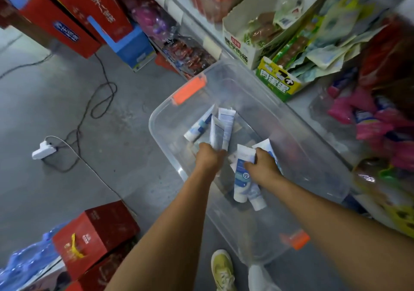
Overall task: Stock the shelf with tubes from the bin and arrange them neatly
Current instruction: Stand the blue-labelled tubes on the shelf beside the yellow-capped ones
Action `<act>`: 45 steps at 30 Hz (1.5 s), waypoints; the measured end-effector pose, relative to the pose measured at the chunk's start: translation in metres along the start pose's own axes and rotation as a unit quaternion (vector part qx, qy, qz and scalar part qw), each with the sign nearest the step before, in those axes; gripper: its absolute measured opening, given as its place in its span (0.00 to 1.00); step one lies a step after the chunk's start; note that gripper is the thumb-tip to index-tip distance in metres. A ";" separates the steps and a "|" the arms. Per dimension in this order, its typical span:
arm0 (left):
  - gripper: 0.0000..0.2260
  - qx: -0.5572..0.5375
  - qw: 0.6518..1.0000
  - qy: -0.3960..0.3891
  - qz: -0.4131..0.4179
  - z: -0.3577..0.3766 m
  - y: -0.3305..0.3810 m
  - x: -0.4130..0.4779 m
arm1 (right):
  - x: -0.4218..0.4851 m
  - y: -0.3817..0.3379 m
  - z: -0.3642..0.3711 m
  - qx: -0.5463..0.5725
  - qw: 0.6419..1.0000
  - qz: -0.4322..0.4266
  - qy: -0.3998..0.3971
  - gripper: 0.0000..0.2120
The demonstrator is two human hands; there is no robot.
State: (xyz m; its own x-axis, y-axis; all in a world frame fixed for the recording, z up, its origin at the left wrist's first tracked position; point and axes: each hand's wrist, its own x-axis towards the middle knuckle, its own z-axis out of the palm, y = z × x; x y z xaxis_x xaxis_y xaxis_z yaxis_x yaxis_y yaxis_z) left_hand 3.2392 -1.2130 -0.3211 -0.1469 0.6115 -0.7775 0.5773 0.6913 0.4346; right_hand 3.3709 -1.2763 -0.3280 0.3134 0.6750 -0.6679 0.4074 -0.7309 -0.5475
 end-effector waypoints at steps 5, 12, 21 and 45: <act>0.17 0.000 0.995 -0.045 0.085 -0.014 0.004 -0.059 | -0.036 -0.038 -0.034 0.100 0.994 -0.053 -0.012 0.09; 0.19 -0.107 0.976 -0.080 0.174 -0.046 0.009 -0.149 | -0.124 -0.063 -0.069 0.187 0.978 -0.089 0.002 0.10; 0.19 -0.170 0.951 -0.120 0.230 -0.049 0.016 -0.278 | -0.265 -0.033 -0.129 0.218 0.967 -0.128 -0.008 0.10; 0.18 -0.096 0.839 -0.238 0.479 0.170 -0.038 -0.691 | -0.626 0.245 -0.343 0.086 0.913 -0.216 0.334 0.18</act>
State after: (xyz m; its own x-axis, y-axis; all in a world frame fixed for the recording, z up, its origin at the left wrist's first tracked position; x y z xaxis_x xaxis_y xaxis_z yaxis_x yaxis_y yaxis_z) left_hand 3.4551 -1.7271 0.1228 0.6756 0.7301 -0.1025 0.1004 0.0466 0.9939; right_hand 3.5684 -1.8438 0.1287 0.6328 0.7724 0.0541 0.4940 -0.3489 -0.7964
